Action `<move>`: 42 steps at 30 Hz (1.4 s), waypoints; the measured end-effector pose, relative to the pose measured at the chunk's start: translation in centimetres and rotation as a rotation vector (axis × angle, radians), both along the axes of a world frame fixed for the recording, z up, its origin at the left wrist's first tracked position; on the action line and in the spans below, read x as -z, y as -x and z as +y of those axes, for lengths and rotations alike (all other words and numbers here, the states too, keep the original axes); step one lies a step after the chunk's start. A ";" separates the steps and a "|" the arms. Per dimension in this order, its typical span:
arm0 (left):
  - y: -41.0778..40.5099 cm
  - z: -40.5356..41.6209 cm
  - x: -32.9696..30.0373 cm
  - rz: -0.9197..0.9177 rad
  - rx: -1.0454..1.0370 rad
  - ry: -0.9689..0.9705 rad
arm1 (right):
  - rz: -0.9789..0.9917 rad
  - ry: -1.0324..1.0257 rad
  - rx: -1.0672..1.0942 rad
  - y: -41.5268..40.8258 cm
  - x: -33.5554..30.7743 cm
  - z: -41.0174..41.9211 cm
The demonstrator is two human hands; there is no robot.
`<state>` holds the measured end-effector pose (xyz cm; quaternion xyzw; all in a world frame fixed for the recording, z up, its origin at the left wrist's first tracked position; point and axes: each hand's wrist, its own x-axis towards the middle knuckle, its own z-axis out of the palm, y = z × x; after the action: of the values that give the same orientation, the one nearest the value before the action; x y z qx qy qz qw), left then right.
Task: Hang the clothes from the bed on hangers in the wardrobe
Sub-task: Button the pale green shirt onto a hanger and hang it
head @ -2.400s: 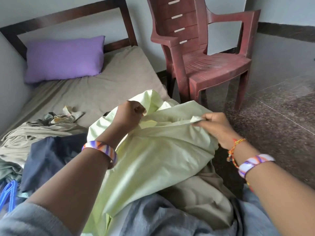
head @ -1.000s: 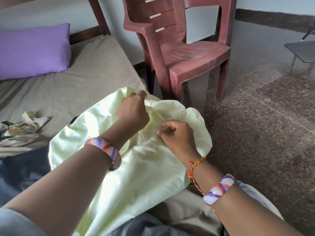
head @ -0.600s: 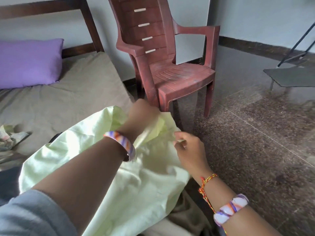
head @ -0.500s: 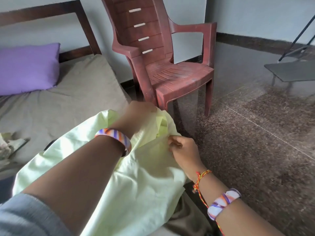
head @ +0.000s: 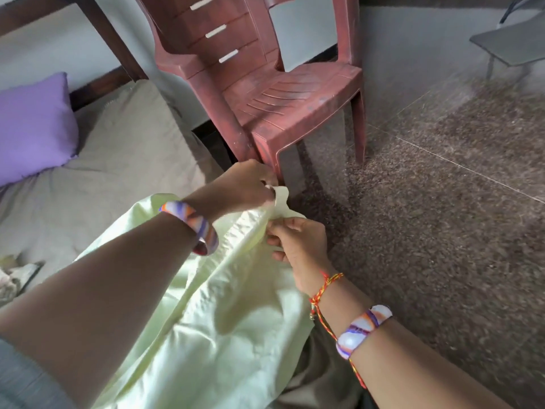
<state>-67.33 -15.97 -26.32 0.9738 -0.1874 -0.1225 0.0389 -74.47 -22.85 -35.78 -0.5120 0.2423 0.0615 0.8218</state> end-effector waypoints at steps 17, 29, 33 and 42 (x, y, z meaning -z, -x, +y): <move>5.1 -4.7 0.8 0.361 -0.313 0.244 | -0.017 -0.124 0.163 7.8 -4.2 -5.5; 9.6 -1.3 0.4 -0.203 -0.042 0.225 | 0.012 -0.214 0.209 9.9 -4.7 -4.4; 10.5 -2.6 0.2 -0.222 -0.006 0.194 | -0.026 -0.225 0.240 9.8 -5.3 -5.0; 11.5 -3.1 0.8 -0.103 -0.028 0.419 | -0.019 -0.101 0.279 9.1 -4.4 -5.1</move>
<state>-78.79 -19.07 -27.13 0.9519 -0.1970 -0.0301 0.2327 -83.58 -27.99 -31.38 -0.4320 0.3001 -0.0459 0.8492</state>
